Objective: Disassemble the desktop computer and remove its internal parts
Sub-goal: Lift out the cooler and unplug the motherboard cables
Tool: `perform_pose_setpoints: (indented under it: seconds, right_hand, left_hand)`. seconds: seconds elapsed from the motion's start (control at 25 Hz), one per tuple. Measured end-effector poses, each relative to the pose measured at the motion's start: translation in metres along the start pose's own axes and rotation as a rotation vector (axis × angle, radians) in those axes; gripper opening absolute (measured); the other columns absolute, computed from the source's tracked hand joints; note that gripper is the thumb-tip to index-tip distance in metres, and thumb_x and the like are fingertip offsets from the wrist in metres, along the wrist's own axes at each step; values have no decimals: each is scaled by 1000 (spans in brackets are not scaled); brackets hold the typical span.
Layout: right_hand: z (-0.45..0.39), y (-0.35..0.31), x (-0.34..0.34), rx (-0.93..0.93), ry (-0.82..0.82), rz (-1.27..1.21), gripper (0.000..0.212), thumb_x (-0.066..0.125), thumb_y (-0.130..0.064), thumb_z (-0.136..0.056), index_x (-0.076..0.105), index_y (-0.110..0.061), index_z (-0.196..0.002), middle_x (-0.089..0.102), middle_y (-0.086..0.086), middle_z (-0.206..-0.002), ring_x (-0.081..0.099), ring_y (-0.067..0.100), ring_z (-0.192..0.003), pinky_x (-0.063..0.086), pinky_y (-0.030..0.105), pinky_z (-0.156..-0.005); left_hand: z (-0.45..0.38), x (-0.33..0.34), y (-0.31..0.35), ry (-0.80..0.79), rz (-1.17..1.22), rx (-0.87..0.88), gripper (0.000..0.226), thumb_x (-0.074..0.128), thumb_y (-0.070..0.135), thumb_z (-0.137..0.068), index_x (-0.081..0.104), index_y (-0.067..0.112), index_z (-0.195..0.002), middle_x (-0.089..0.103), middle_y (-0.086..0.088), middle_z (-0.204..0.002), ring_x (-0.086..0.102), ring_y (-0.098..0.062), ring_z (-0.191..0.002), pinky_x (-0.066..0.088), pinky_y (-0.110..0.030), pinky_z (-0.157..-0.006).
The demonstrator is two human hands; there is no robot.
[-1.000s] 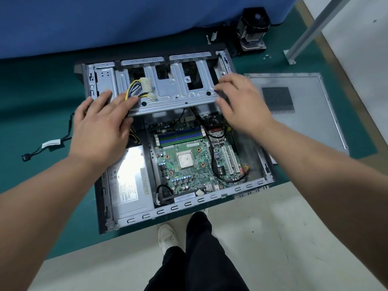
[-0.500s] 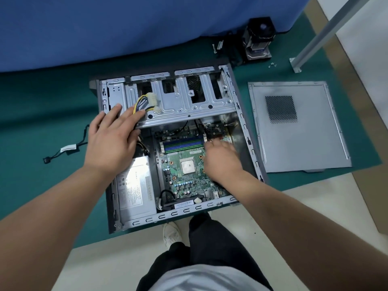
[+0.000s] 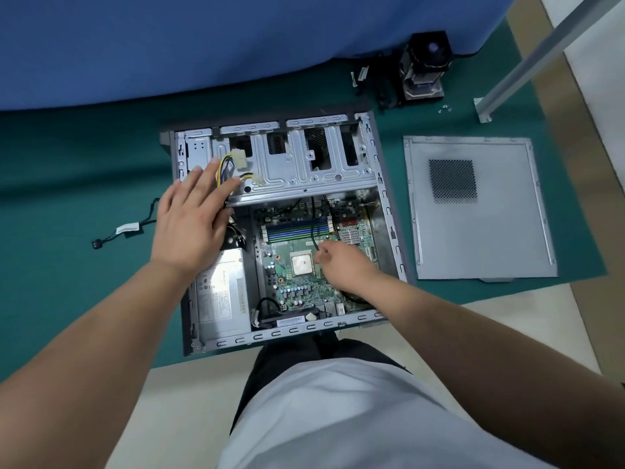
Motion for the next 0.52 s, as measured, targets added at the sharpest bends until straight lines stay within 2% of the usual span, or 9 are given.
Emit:
perform_pose_setpoints:
  seconds: [0.08,0.16,0.28,0.36,0.4,0.44,0.48,0.52]
  right_hand:
    - [1,1,-6,24,-8,62,24,38,-17,-104,61,-17,-111,68,5,-110,65,23,-83,56,35,-71]
    - [3,-2,-11,35,0,84,26,38,-15,-103,62,-13,-114,67,8,-114,66,25,-90,57,37,-80]
    - [9,-11,-19,48,35,38,30,37,-19,-106,63,-10,-115,68,9,-117,64,23,-90,55,35,-81]
    - [11,-13,-21,64,72,25,29,36,-18,-105,64,-11,-109,68,9,-118,65,26,-95,55,38,-84]
    - [13,-14,-21,83,89,18,28,37,-17,-104,64,-12,-107,68,8,-118,66,27,-97,56,39,-85]
    - [14,-15,-19,103,110,17,28,38,-17,-104,65,-13,-109,68,8,-119,66,27,-97,57,40,-86]
    - [15,-15,-17,120,134,24,29,39,-18,-104,65,-14,-115,68,8,-120,66,26,-97,57,41,-86]
    - [17,-16,-14,134,157,37,31,40,-19,-104,64,-16,-122,68,9,-121,66,26,-96,58,41,-86]
  left_hand:
    - [0,0,2,-6,-6,3,54,52,34,-107,34,41,-157,12,9,-172,18,-24,-157,10,-41,-123]
    - [1,-2,6,4,-36,15,54,53,34,-106,36,40,-156,16,7,-172,16,-25,-157,11,-44,-123]
    - [6,-12,17,85,-84,102,51,63,19,-100,51,30,-148,43,-6,-157,33,-33,-148,23,-52,-117]
    - [8,-14,42,106,-6,266,42,67,13,-94,60,21,-135,58,-13,-135,51,-35,-128,41,-53,-107]
    - [8,-9,58,48,44,351,36,66,11,-94,62,17,-130,63,-12,-124,59,-34,-116,50,-50,-97]
    - [7,-1,74,-75,75,381,33,64,9,-95,63,15,-127,66,-9,-117,64,-32,-106,56,-47,-87]
    - [3,8,89,-233,87,321,33,59,9,-97,61,16,-129,65,-8,-117,65,-31,-102,58,-46,-80]
    - [-5,18,98,-391,67,190,36,53,10,-98,57,16,-134,62,-8,-123,64,-32,-106,58,-46,-79]
Point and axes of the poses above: each hand's wrist, its own z-axis away from the middle knuckle, its own x-axis out of the palm, y = z × x, the point moved 3 cm from there along -z, towards the middle knuckle
